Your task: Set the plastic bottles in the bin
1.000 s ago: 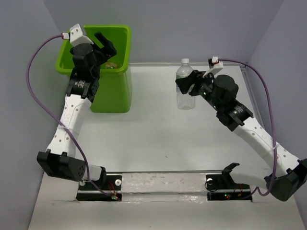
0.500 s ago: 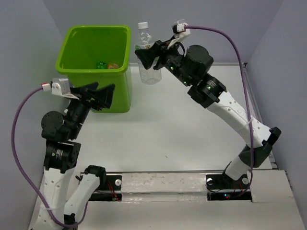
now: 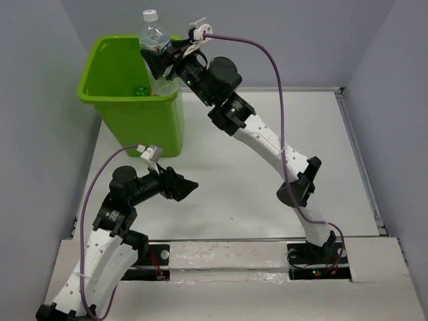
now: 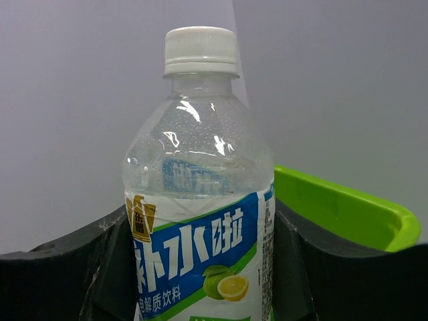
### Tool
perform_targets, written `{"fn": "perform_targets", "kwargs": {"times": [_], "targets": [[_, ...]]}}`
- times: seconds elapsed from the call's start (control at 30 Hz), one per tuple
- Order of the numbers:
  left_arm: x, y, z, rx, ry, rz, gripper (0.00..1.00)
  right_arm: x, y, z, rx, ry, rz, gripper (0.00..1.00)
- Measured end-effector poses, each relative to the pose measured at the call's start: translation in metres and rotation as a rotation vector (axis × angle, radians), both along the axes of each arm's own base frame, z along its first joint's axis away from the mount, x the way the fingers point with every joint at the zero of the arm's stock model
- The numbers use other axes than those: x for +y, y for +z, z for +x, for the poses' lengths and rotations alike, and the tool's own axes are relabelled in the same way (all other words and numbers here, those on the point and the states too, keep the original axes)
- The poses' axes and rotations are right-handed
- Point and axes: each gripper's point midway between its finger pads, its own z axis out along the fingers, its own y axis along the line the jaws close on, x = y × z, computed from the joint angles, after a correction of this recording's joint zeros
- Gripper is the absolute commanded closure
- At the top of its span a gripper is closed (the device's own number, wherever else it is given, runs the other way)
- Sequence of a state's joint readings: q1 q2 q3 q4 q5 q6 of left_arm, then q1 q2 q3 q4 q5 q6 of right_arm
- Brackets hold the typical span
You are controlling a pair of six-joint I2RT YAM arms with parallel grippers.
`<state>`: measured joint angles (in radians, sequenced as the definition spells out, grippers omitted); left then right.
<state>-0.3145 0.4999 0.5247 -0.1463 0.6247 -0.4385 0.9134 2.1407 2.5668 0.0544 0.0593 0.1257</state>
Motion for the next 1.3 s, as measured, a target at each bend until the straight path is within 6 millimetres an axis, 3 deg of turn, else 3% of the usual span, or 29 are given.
{"fn": "perform_targets", "kwargs": {"times": [0.23, 0.33, 0.37, 0.43, 0.57, 0.83, 0.9, 0.93, 1.0, 1.03, 1.1, 1.13, 1.17, 1.23, 1.3], "targets": [[-0.017, 0.011, -0.014, -0.046, -0.103, -0.025, 0.01, 0.039, -0.026, 0.03, -0.171, -0.044, 0.099, 0.72], [-0.019, 0.013, -0.017, -0.054, -0.117, -0.029, 0.01, 0.047, -0.044, 0.044, -0.223, -0.091, 0.123, 0.45], [-0.019, 0.013, -0.018, -0.058, -0.118, -0.03, 0.01, 0.05, -0.052, 0.048, -0.226, -0.101, 0.115, 0.23], [-0.019, 0.014, -0.018, -0.06, -0.12, -0.031, 0.01, 0.055, -0.069, 0.057, -0.235, -0.13, 0.094, 0.01], [-0.02, 0.014, -0.018, -0.059, -0.123, -0.03, 0.01, 0.058, -0.079, 0.063, -0.248, -0.156, 0.064, 0.0], [-0.013, 0.013, -0.009, -0.059, -0.073, -0.025, 0.01, 0.038, -0.037, 0.041, -0.286, -0.139, 0.059, 0.0], [-0.009, 0.013, -0.005, -0.06, -0.046, -0.022, 0.01, 0.025, -0.023, 0.03, -0.275, -0.133, 0.051, 0.04], [-0.008, 0.013, -0.003, -0.062, -0.035, -0.022, 0.01, 0.015, -0.031, 0.022, -0.233, -0.12, 0.009, 0.08], [-0.006, 0.014, -0.002, -0.067, -0.023, -0.021, 0.01, -0.019, -0.009, -0.004, -0.227, -0.116, 0.021, 0.15], [-0.005, 0.014, -0.002, -0.07, -0.017, -0.021, 0.01, -0.032, -0.008, -0.013, -0.217, -0.114, 0.032, 0.2], [-0.003, 0.016, -0.002, -0.081, -0.005, -0.022, 0.01, -0.077, -0.018, -0.046, -0.172, -0.111, 0.027, 0.53], [-0.003, 0.017, -0.002, -0.086, -0.003, -0.023, 0.01, -0.102, -0.024, -0.062, -0.159, -0.116, 0.038, 0.73], [-0.003, 0.019, -0.002, -0.091, 0.001, -0.026, 0.01, -0.125, -0.034, -0.077, -0.131, -0.119, 0.049, 1.0], [-0.003, 0.021, -0.001, -0.097, 0.004, -0.034, 0.01, -0.172, -0.056, -0.106, -0.077, -0.134, 0.076, 1.0], [-0.003, 0.025, 0.0, -0.103, 0.007, -0.047, 0.01, -0.197, -0.075, -0.12, -0.037, -0.143, 0.087, 1.0]]}}
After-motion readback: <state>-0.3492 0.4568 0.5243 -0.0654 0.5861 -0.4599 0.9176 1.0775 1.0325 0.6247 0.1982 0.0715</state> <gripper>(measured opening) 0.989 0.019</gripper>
